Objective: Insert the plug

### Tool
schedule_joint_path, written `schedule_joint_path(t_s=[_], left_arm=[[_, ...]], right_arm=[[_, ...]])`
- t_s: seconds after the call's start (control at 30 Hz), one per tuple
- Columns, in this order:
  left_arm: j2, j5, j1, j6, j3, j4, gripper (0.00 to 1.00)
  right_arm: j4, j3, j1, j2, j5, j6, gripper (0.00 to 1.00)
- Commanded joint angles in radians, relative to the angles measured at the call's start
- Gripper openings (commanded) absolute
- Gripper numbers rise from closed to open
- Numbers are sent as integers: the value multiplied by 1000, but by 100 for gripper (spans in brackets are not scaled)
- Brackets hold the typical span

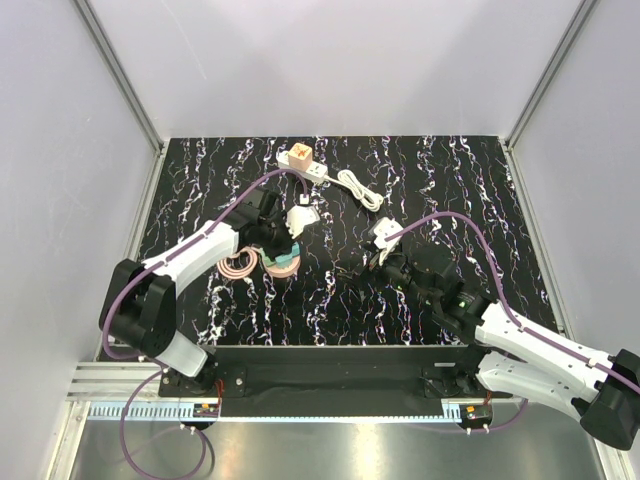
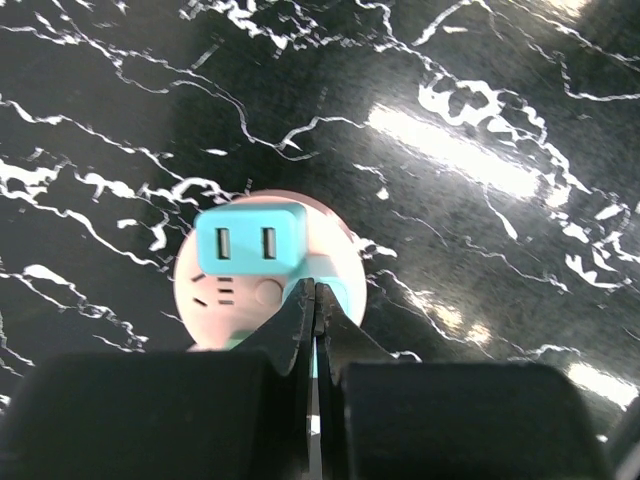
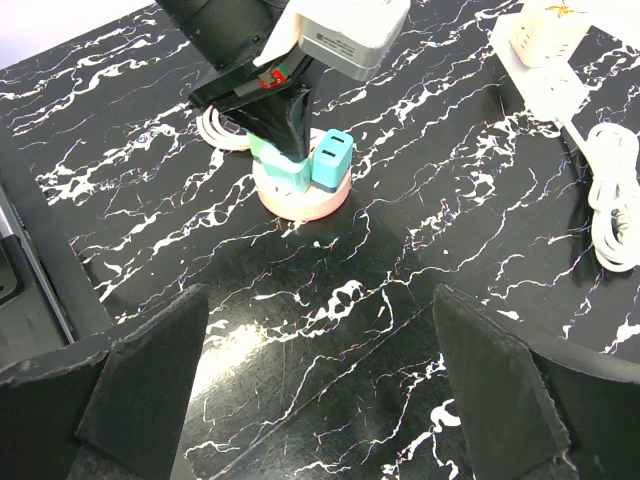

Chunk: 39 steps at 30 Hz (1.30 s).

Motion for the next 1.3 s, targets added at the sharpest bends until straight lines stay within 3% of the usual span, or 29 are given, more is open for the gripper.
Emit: schedule_joint_path(t_s=[0.0, 0.4, 0.63, 0.67, 0.83, 0.87, 0.97, 1.0, 1.1, 1.27], left_arm=[[48, -71, 1, 3, -36, 10, 0], [-10, -39, 1, 4, -85, 14, 0], [-49, -131, -5, -79, -15, -7, 7], [-47, -160, -8, -102, 1, -16, 16], [-29, -272, -22, -233, 116, -59, 25], [-23, -289, -22, -255, 133, -65, 33], [6, -281, -22, -274, 205, -121, 46], [22, -264, -22, -271, 228, -150, 60], [69, -148, -21, -205, 271, -234, 85], [94, -186, -22, -166, 275, -243, 89]], right_arm=[[39, 3, 6, 2, 26, -19, 100], [39, 0, 6, -4, 28, -17, 100], [42, 0, 6, 3, 21, -17, 100], [42, 1, 6, 5, 23, -16, 100], [37, 1, 6, 2, 23, -16, 100], [36, 1, 6, 2, 25, -16, 100], [34, 1, 6, -3, 25, -17, 100], [36, 1, 6, -3, 25, -17, 100], [34, 3, 6, -3, 25, -19, 100], [32, 3, 7, -6, 28, -20, 100]])
